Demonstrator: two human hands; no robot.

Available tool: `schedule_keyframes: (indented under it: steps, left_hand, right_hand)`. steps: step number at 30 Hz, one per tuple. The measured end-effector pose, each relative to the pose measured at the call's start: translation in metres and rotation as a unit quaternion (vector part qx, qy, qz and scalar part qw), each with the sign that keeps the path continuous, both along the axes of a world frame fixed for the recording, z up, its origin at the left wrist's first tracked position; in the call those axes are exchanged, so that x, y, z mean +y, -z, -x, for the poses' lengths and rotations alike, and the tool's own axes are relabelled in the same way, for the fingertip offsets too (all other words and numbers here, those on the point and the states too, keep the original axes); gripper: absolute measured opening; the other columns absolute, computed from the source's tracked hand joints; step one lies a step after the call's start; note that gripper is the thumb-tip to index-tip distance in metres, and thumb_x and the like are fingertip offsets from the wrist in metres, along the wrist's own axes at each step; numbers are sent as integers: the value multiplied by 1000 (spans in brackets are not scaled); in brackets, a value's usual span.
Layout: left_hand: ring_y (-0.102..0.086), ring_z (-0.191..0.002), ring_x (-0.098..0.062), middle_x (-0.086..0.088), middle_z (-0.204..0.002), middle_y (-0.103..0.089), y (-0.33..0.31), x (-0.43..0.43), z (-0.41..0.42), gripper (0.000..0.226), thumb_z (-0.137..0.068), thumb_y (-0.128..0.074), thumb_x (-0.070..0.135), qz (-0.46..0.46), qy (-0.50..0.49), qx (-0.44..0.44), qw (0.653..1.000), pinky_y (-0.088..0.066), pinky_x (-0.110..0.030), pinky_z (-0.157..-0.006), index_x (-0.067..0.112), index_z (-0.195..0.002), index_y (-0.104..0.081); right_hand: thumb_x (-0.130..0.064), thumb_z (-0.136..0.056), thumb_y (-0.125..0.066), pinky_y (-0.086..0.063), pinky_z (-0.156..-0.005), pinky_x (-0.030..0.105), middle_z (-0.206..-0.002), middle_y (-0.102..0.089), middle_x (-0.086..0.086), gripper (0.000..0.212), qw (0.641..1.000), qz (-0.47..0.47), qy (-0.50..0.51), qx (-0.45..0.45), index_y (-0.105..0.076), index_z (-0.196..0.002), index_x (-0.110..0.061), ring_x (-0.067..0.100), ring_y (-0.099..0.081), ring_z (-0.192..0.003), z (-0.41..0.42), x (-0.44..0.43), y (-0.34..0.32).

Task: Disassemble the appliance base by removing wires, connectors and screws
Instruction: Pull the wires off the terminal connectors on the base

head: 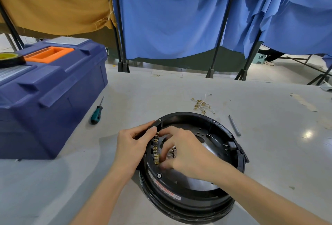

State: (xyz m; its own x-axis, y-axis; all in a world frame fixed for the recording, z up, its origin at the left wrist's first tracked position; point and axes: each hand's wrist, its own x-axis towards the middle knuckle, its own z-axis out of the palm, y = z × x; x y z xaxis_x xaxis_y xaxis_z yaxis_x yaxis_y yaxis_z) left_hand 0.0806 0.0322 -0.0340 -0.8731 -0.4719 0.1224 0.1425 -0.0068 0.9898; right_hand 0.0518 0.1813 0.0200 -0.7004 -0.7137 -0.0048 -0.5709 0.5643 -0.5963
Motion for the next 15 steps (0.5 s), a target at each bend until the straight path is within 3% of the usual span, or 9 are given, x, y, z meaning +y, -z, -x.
schedule_keyframes:
  steps: [6, 15]
  left_hand:
    - [-72, -89, -10, 5, -90, -77, 0, -1, 0, 19, -84, -72, 13, 1, 2, 6, 1000, -56, -22, -78, 30, -88, -78]
    - [-72, -88, -8, 7, -90, -76, -1, -1, -1, 23, -84, -71, 14, 1, 11, 12, 1000, -54, -15, -72, 35, -90, -77]
  right_hand:
    - [-15, -74, -79, -28, -81, 25, -136, -45, -11, 7, 999, -31, 1, 24, -73, -72, -13, 14, -41, -113, -2, -5, 2]
    - [-9, -75, -75, -36, -83, 31, -127, -48, -10, 13, 999, -28, 8, 45, -68, -66, -16, 15, -40, -104, -2, -8, 3]
